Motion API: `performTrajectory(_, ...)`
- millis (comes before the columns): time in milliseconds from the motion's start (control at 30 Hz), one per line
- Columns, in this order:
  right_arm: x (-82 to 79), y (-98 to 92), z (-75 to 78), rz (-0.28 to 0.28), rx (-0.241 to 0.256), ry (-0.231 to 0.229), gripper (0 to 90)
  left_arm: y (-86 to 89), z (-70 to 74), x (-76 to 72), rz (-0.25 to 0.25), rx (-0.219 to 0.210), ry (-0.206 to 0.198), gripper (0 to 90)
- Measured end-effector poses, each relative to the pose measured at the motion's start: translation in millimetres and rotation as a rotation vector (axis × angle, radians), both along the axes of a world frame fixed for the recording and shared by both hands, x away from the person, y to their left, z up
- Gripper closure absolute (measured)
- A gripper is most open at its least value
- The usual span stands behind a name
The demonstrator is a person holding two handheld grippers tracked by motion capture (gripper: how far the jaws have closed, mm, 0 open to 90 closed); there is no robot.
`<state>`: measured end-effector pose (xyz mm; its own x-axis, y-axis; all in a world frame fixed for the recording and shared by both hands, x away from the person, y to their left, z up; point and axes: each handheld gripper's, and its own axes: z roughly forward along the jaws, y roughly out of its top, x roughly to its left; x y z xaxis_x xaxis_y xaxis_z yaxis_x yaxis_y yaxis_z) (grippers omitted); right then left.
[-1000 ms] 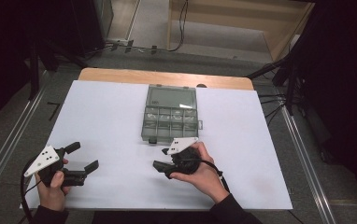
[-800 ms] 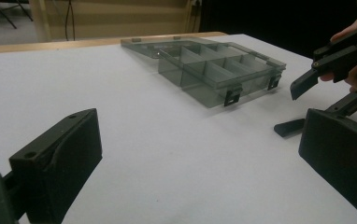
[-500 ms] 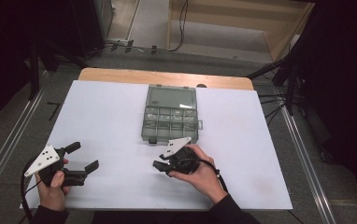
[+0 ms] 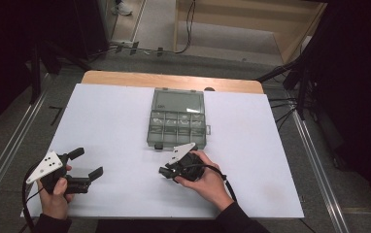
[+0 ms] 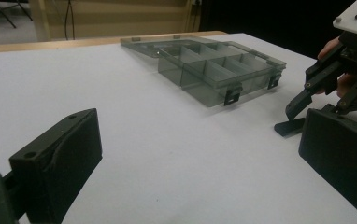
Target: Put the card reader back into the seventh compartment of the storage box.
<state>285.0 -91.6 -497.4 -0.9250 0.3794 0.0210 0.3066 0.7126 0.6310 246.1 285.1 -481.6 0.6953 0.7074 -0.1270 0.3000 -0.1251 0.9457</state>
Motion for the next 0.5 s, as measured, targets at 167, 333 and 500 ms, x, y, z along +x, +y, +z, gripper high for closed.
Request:
performTrajectory(167,0.2,0.7,-5.7,-0.001,-0.020,-0.013,69.5,0.2,-0.2,-0.1,0.002,-0.008,0.004,0.0)
performTrajectory(333,-4.1,-0.1,-8.7,-0.015,-0.007,-0.039,69.5,0.2,-0.3,-0.1,0.002,-0.004,0.004,0.0)
performTrajectory(500,-6.7,-0.4,-9.7,-0.033,-0.002,-0.044,71.1,-0.7,-0.2,-0.3,-0.002,-0.003,0.004,0.0)
